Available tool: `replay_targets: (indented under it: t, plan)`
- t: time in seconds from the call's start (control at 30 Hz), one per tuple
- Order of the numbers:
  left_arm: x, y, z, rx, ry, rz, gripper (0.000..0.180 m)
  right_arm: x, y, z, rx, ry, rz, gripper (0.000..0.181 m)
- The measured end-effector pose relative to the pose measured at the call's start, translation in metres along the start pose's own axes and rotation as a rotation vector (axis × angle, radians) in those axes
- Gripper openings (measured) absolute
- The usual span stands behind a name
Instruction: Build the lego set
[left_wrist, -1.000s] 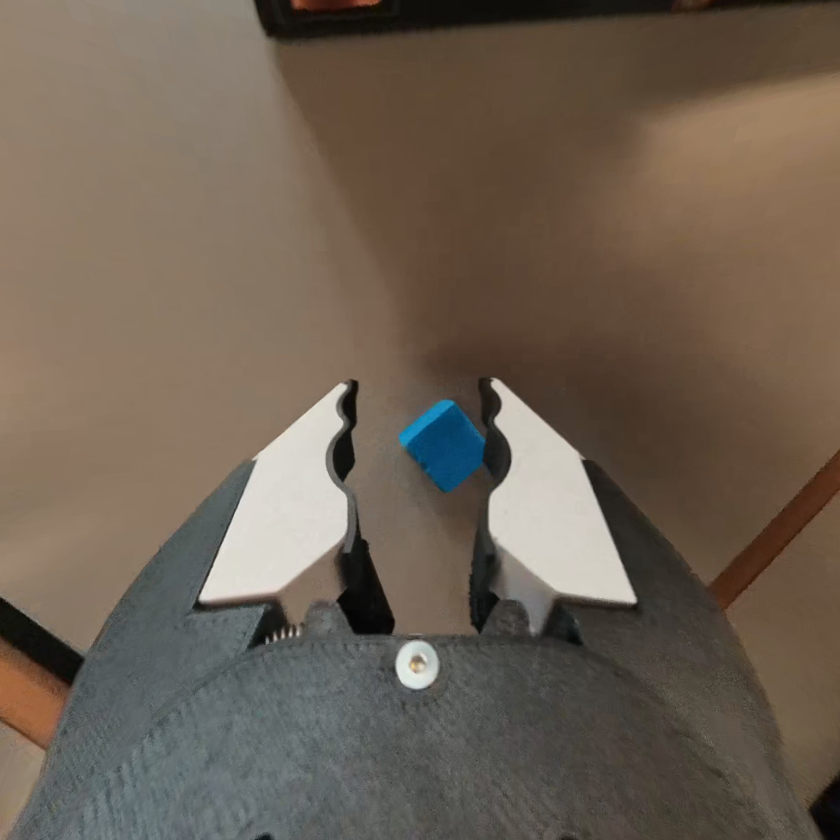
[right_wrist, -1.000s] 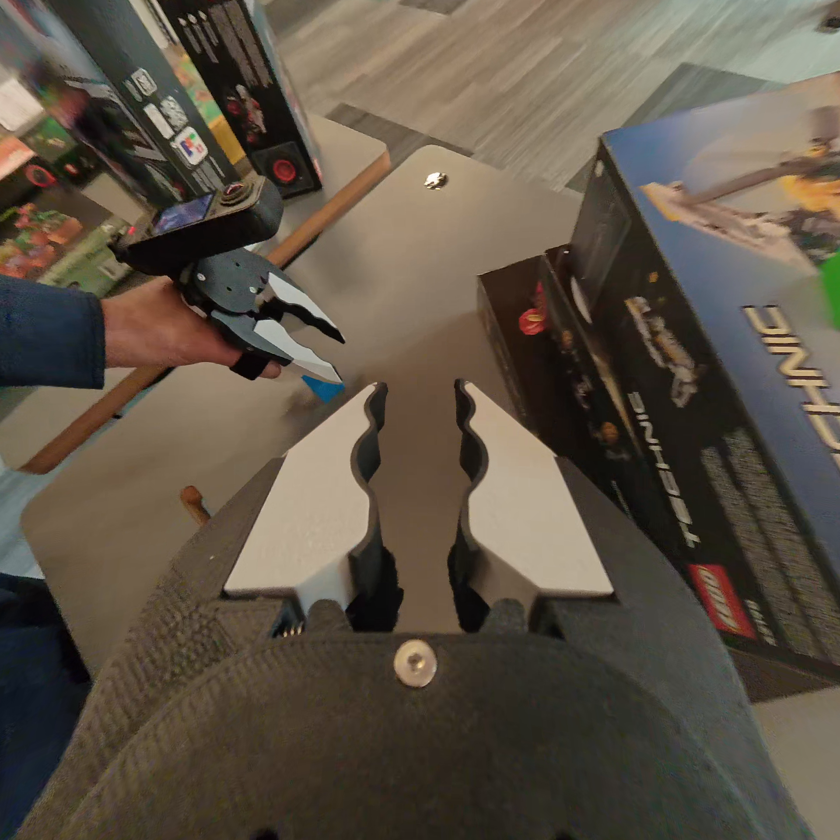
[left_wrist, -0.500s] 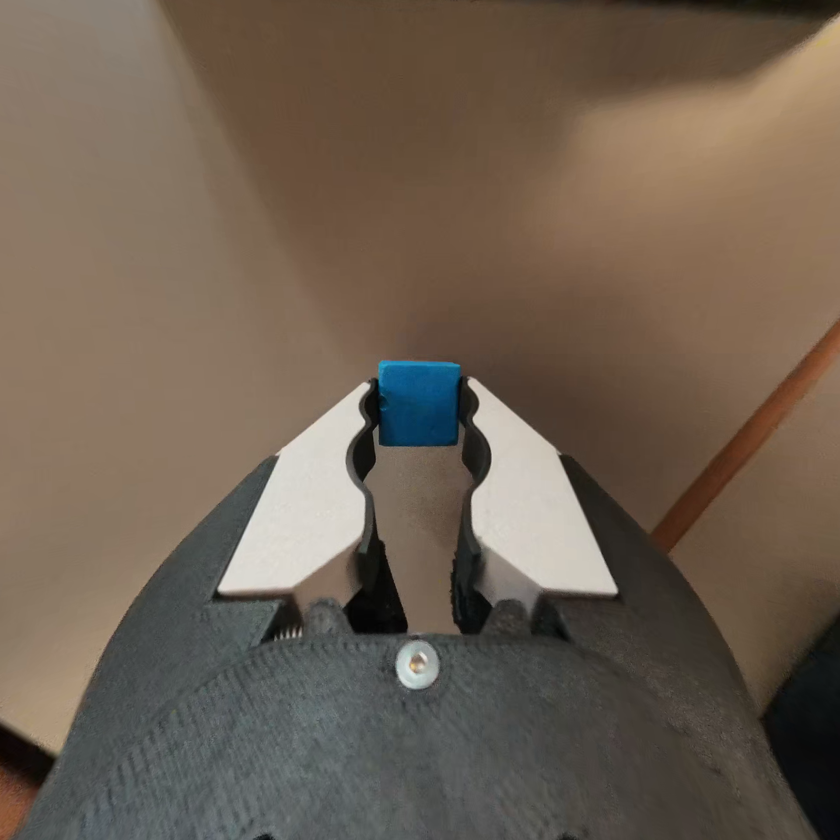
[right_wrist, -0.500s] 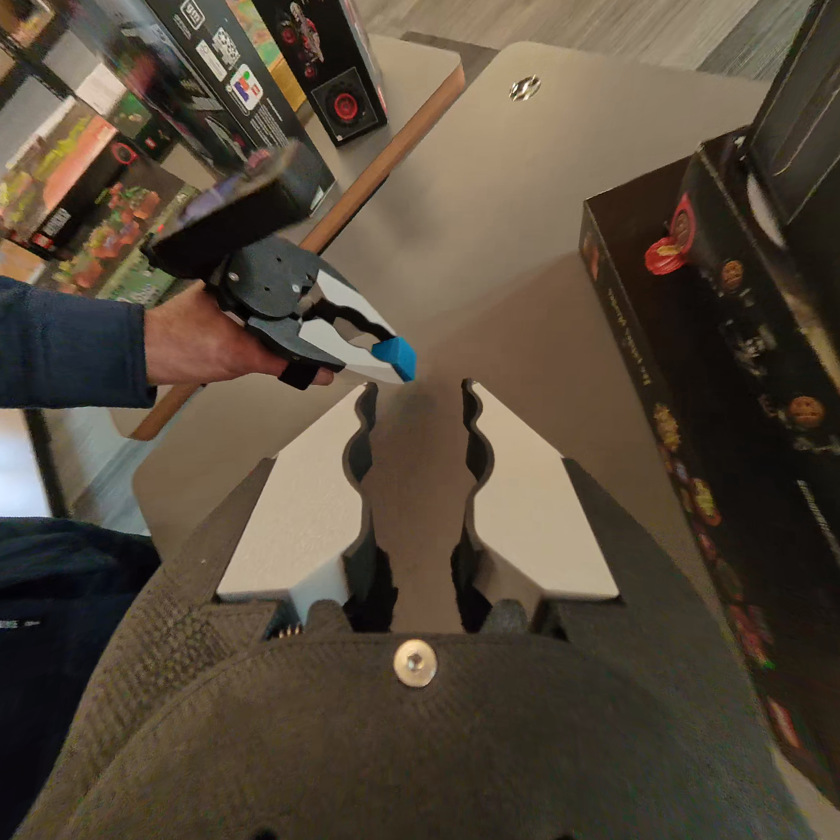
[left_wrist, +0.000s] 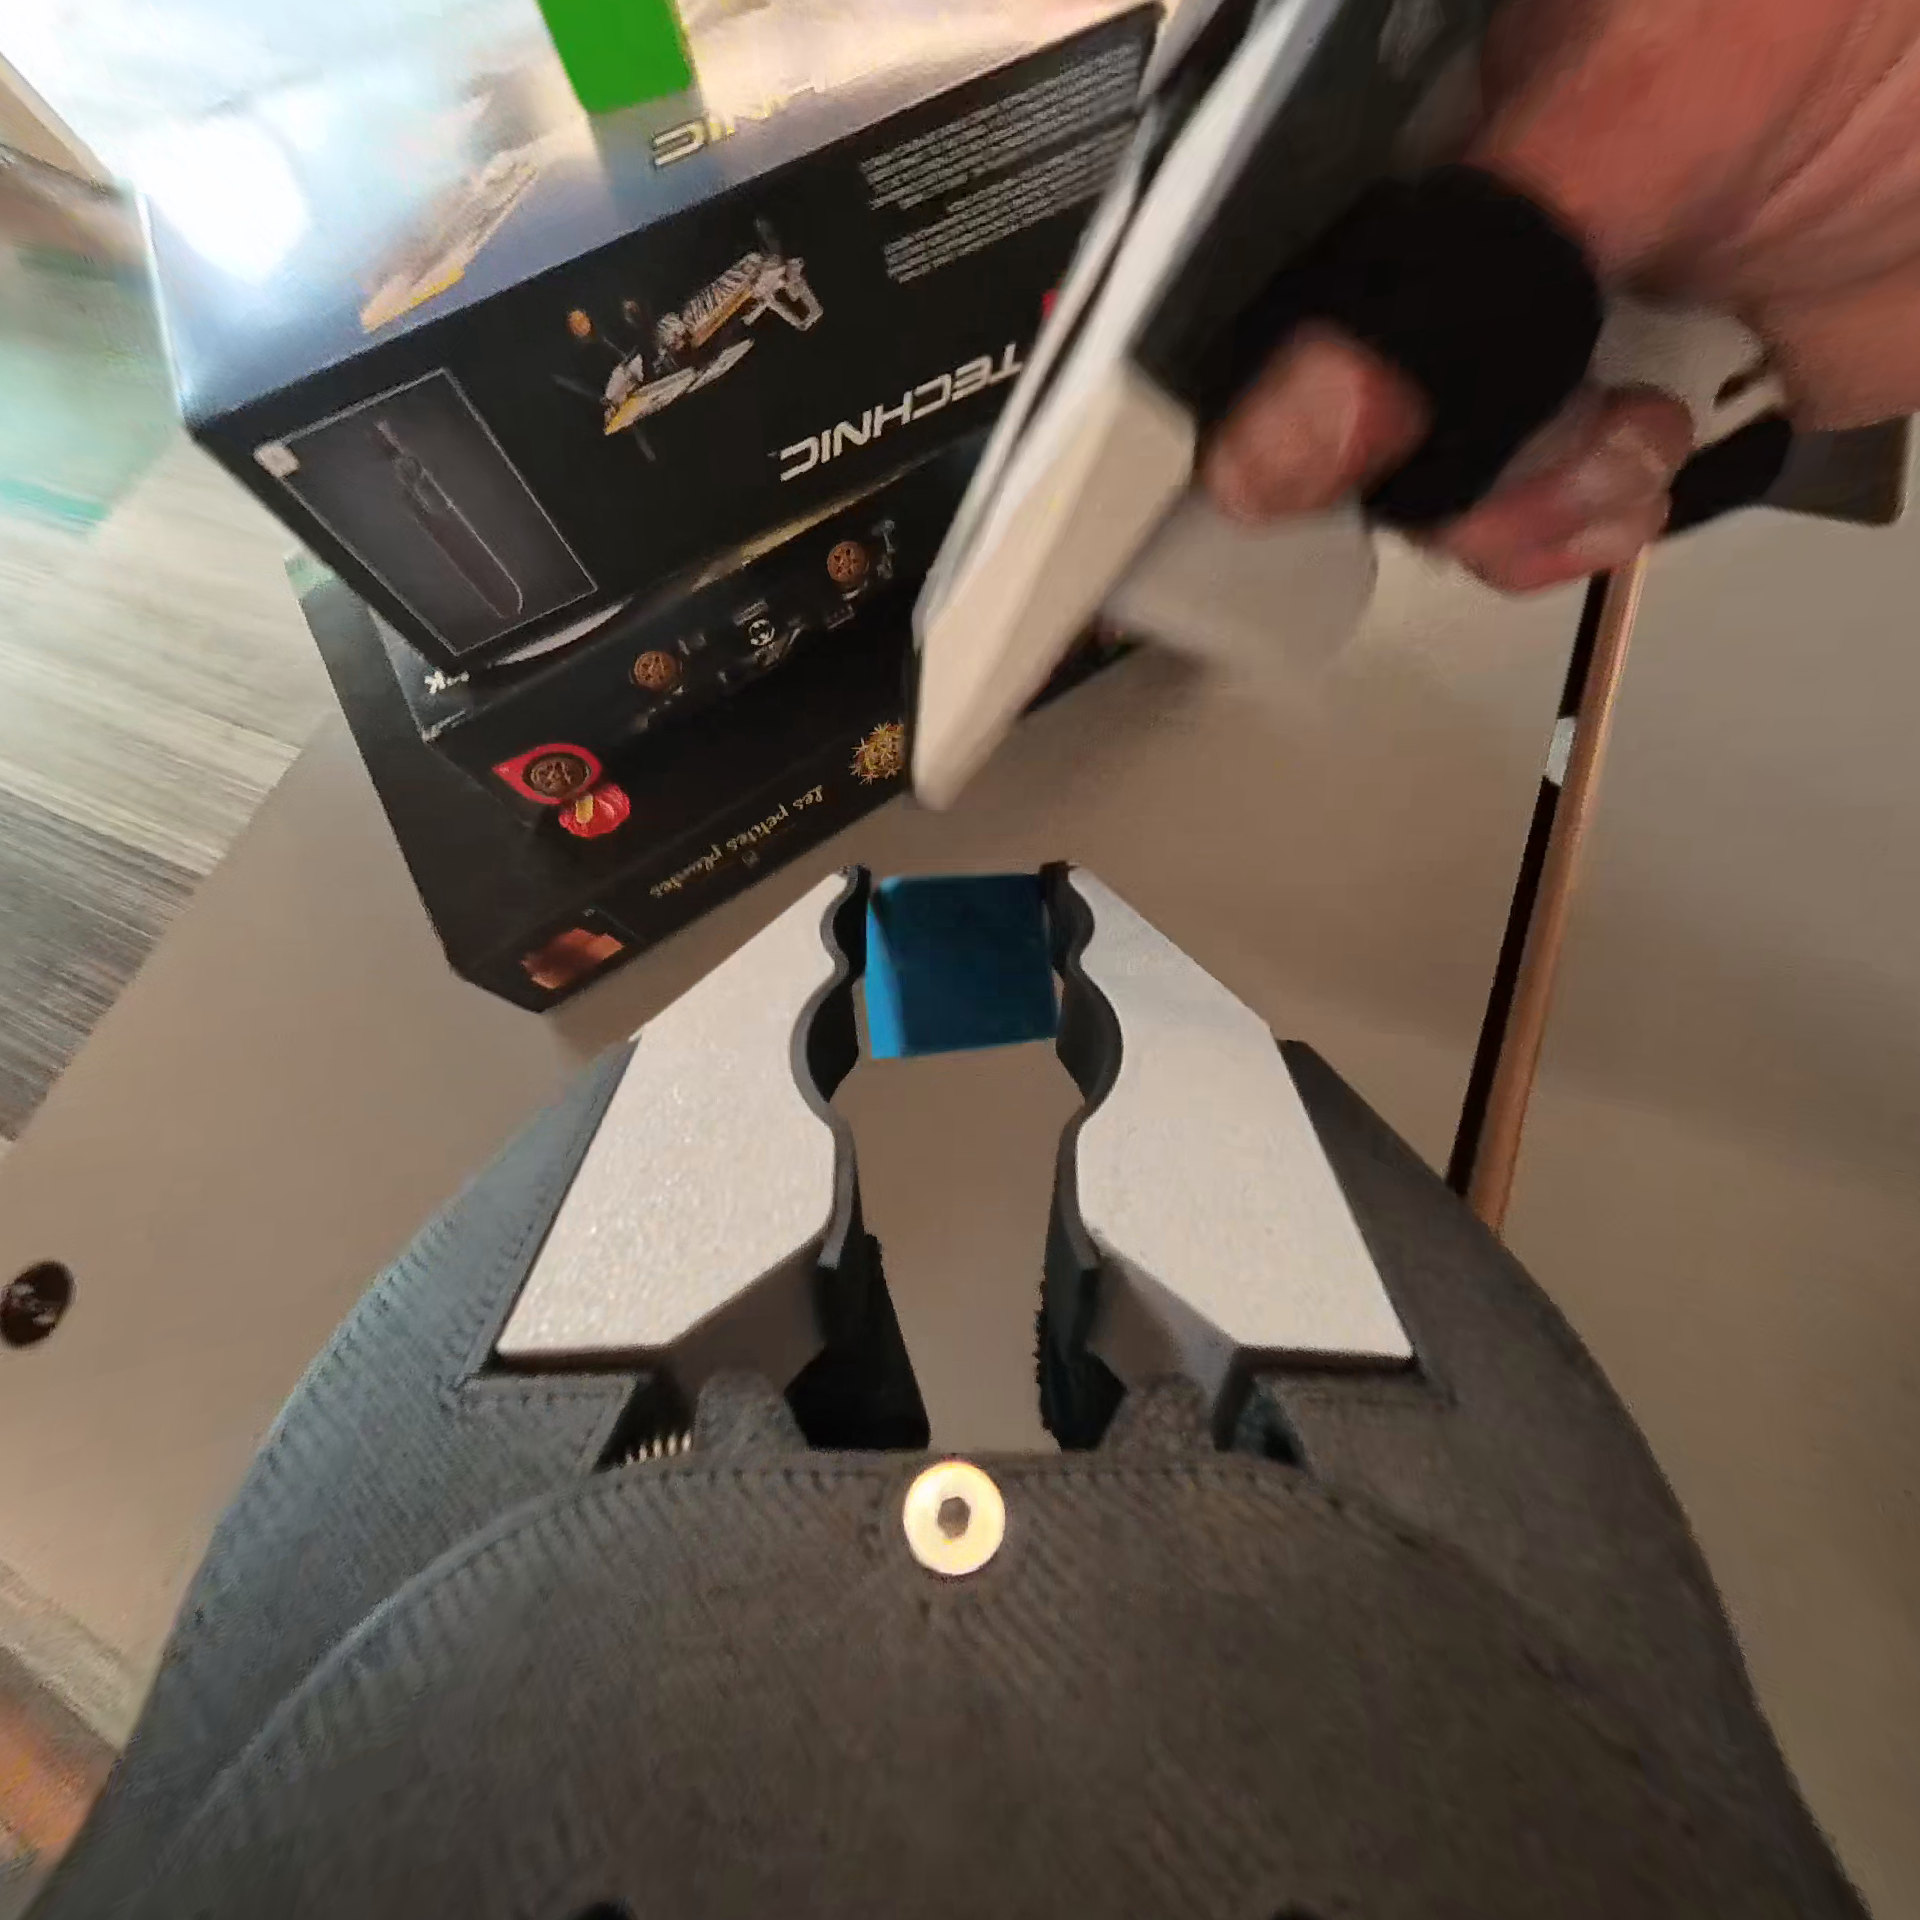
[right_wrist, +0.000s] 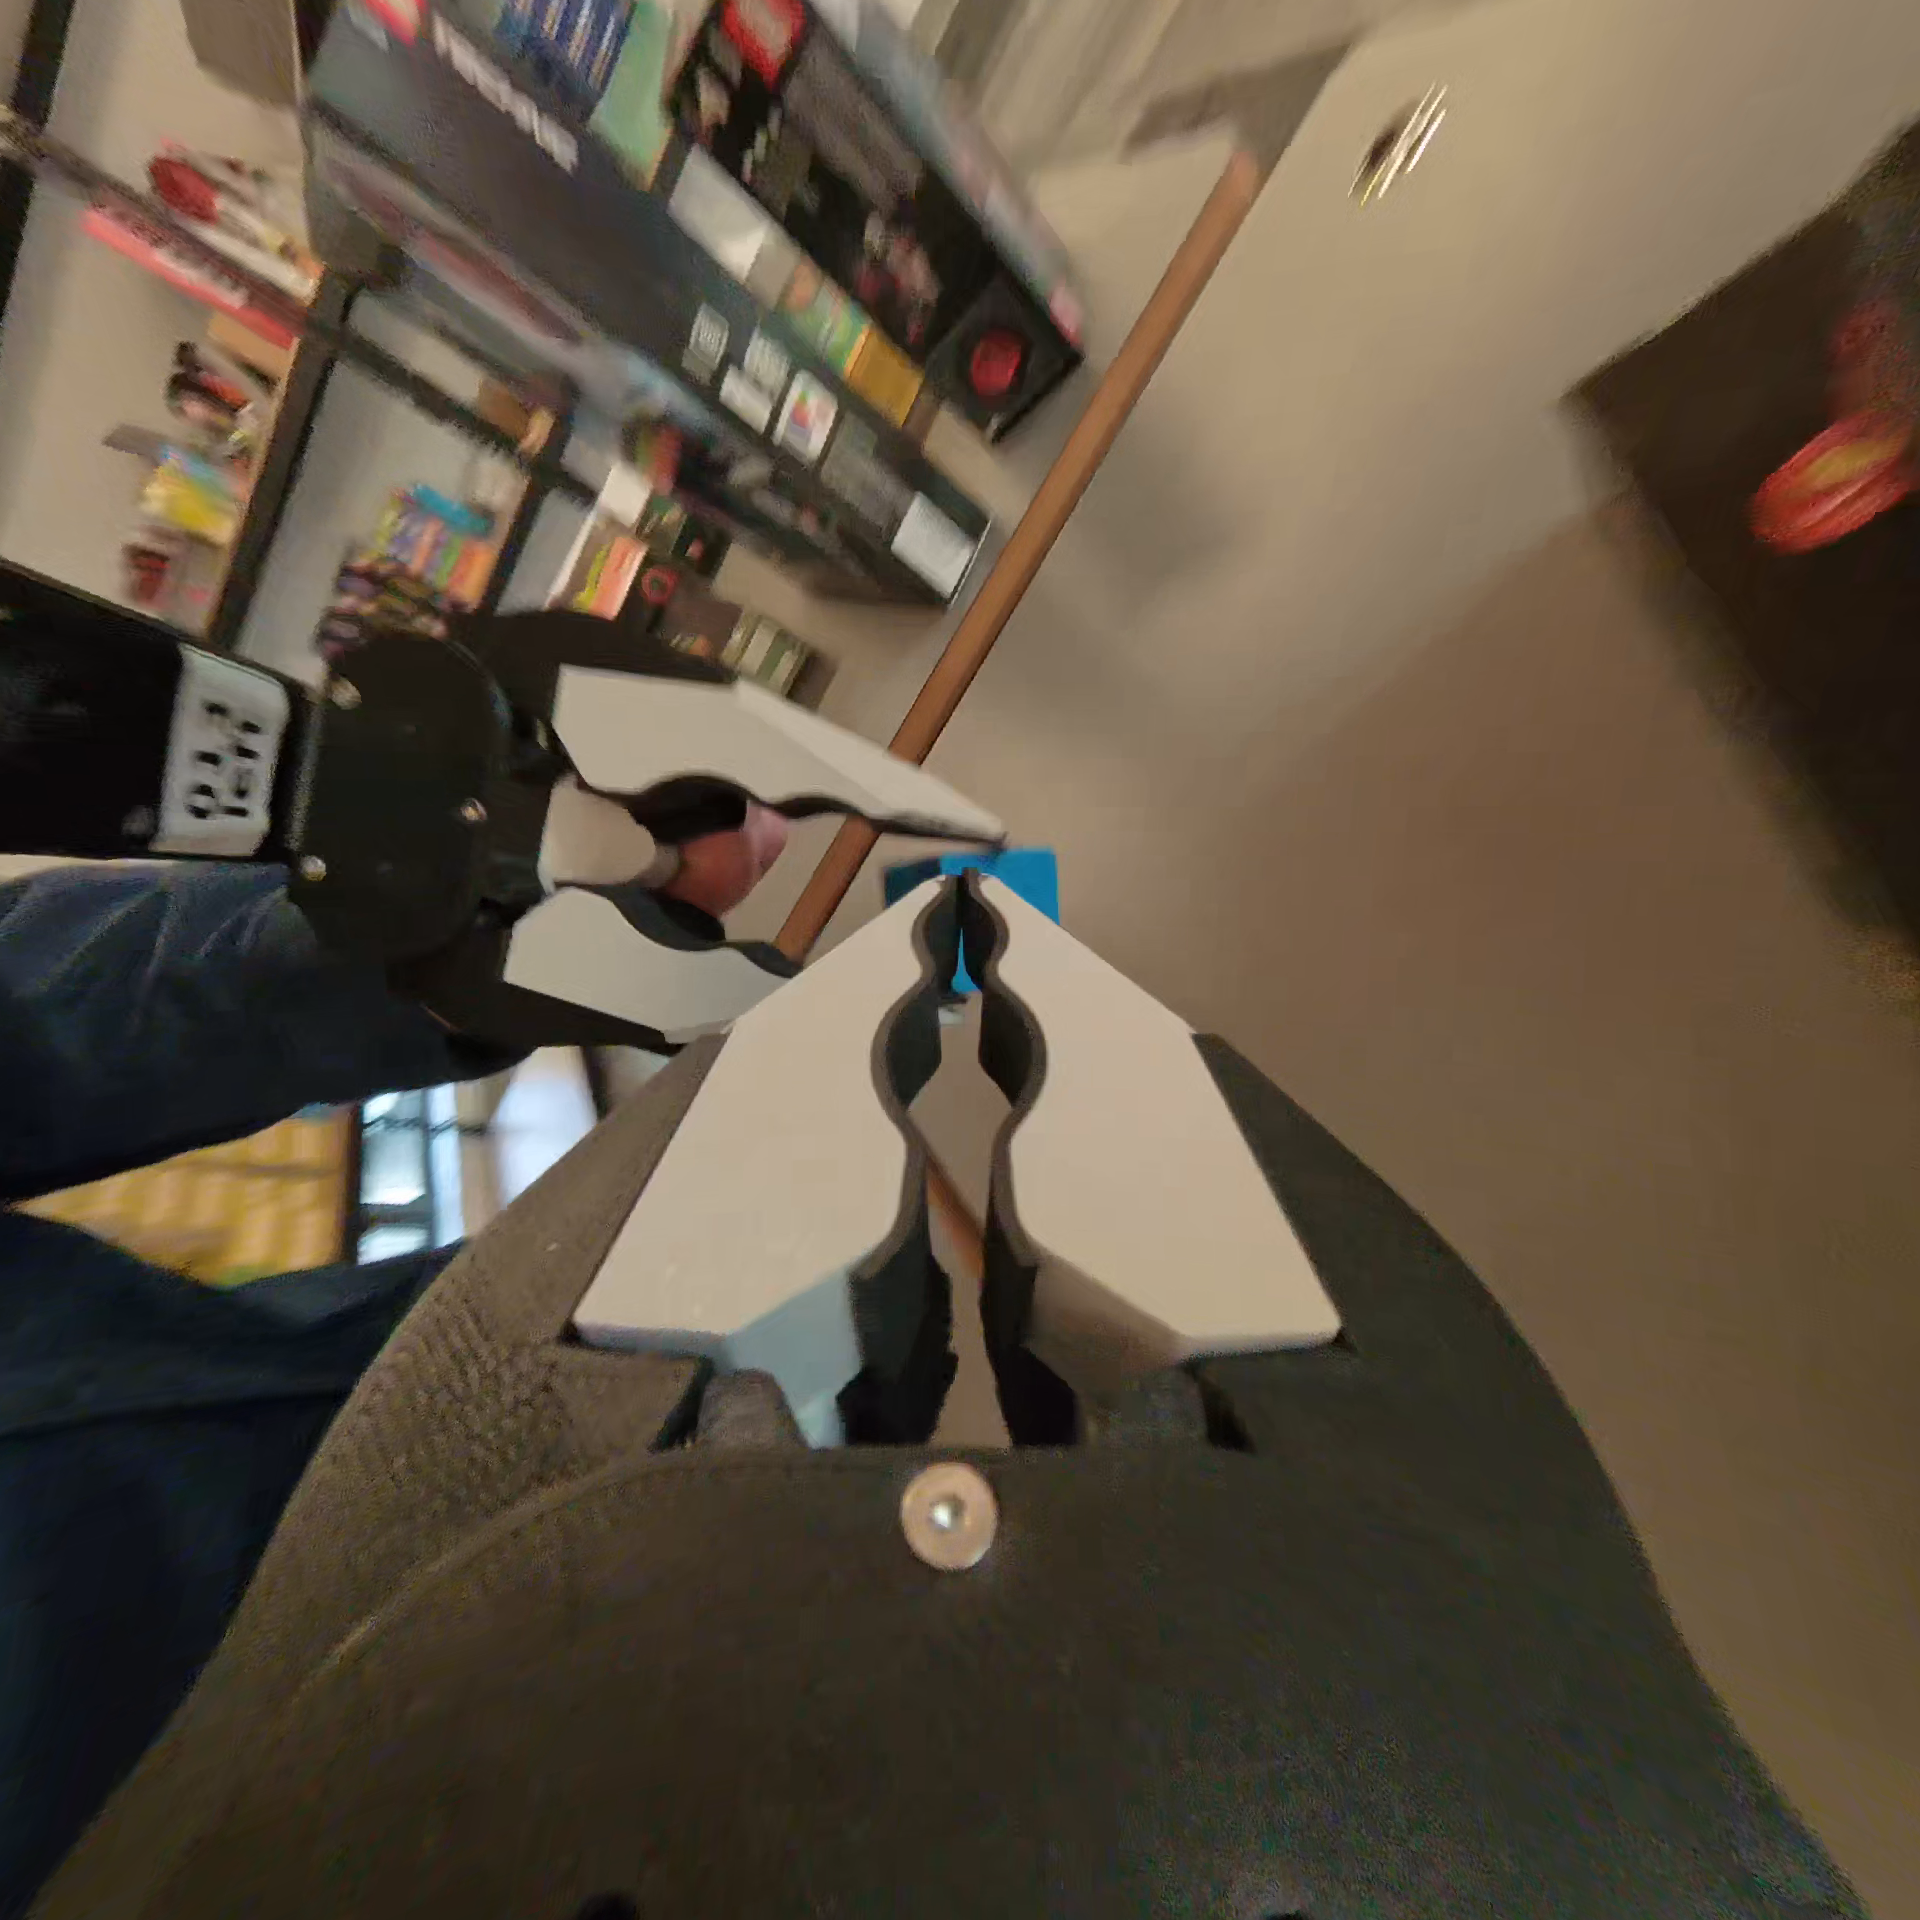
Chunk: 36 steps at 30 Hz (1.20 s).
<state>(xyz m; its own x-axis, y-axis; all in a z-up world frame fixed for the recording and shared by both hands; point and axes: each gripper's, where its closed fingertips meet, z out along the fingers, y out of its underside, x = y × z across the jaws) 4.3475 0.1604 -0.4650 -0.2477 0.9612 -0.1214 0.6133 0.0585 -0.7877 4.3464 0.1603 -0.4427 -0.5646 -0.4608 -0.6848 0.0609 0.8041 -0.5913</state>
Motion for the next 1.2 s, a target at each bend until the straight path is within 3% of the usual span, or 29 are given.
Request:
replay_targets:
  t: [0.13,0.27,0.37,0.47,0.57,0.73,0.87,0.97,1.03,1.2]
  plan:
    - [0.005,0.006,-0.009,0.013,0.037,-0.06,0.024,0.006,-0.038,-0.041,-0.026,0.111,-0.161,0.0]
    - [0.001,0.031,-0.003,-0.06,0.047,-0.103,0.019,0.021,-0.034,-0.048,-0.104,0.088,-0.14,0.0]
    - [-0.006,0.072,0.001,-0.139,0.017,-0.155,0.028,0.025,-0.015,-0.041,-0.128,0.103,-0.136,0.0]
    - [-0.001,0.111,0.006,-0.222,0.051,-0.295,0.042,0.058,0.016,-0.038,-0.162,0.272,-0.176,0.021]
    - [0.014,0.136,0.008,-0.258,0.092,-0.382,0.041,0.113,0.05,-0.04,-0.212,0.512,-0.2,0.051]
    - [0.053,0.167,-0.002,-0.333,0.151,-0.369,0.04,0.158,0.092,-0.029,-0.267,0.61,-0.263,0.058]
    - [0.075,0.189,-0.015,-0.382,0.164,-0.358,0.041,0.177,0.081,-0.018,-0.272,0.699,-0.465,0.053]
    - [0.081,0.196,-0.023,-0.391,0.16,-0.367,0.041,0.192,0.085,-0.006,-0.343,0.694,-0.468,0.048]
    - [0.08,0.2,-0.025,-0.399,0.151,-0.363,0.041,0.2,0.095,0.002,-0.41,0.673,-0.462,0.032]
    - [0.074,0.203,-0.029,-0.394,0.131,-0.383,0.04,0.166,0.081,0.008,-0.381,0.586,-0.471,0.032]
